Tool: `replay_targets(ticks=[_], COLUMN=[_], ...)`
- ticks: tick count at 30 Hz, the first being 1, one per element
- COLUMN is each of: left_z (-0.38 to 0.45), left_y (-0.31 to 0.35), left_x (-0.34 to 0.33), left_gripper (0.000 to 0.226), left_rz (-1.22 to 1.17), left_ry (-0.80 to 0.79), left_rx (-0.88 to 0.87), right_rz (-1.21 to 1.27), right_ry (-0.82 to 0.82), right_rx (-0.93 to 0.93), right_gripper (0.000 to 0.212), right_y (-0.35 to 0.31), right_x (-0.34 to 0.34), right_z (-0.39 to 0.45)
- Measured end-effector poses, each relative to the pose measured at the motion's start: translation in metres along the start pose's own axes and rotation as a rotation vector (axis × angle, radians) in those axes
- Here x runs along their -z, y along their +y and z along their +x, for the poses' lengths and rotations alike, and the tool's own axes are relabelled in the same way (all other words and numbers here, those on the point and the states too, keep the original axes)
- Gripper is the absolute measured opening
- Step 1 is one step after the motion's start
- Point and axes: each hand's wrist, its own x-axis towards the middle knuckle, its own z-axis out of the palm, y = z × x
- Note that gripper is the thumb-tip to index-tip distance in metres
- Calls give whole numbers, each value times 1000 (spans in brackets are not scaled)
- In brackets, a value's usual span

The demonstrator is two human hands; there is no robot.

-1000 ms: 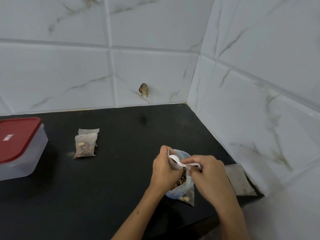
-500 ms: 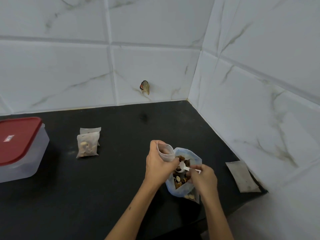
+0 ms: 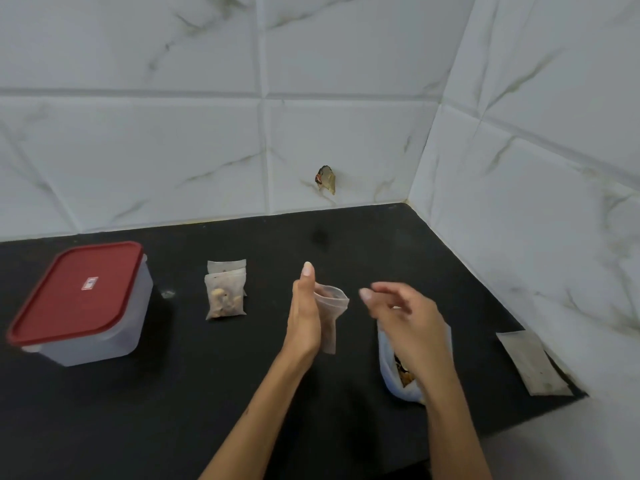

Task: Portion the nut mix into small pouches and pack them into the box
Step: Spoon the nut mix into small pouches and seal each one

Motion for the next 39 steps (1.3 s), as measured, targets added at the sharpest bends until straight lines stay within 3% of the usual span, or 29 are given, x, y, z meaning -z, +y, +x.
replay_targets(ticks=[2,4,7,9,12,16,18,21,28,33,36,39], left_z=[3,4,8,12,14,14,15,19,32,48,48,46], left_y=[5,11,19,21,23,20,19,18,30,28,22,16], left_x=[12,25,45,58,72,91,100,107,121,135,138,144], left_gripper=[117,118,119,121,95,55,35,23,16,15,11,16], left_rz=[12,32,76,105,61,-53,-66,-57,-76,-34,-24,-63], left_ry=[8,22,94,136,167,78,48,95,162,129,93,32], left_rx=[-19,-45,-139,-204,-201,-173,-252,-330,-397,-377,-346,-297], right_rz=[-94,-248,-235,-158,66,465,538,589,675,608,546,487], right_ry=[-147,-208,-184,-177,-185,-141,-104,-131,-265,-303,-330,-321], right_rx=[32,100,188,219,171,13,-23,-32,-52,-68,-74,-51], right_gripper=[28,21,4,5,9,14,16,18,18,8,21,7], right_y=[-17,-28,-36,-39,-37,-31,-30,-36,-58,-58,-52,-44], right_x=[-20,-40,-64,-79,-100,-121,-128,-134,-141,-149,-156,-160], right_z=[3,7,15,16,13,12,16,24,51,53,49,43])
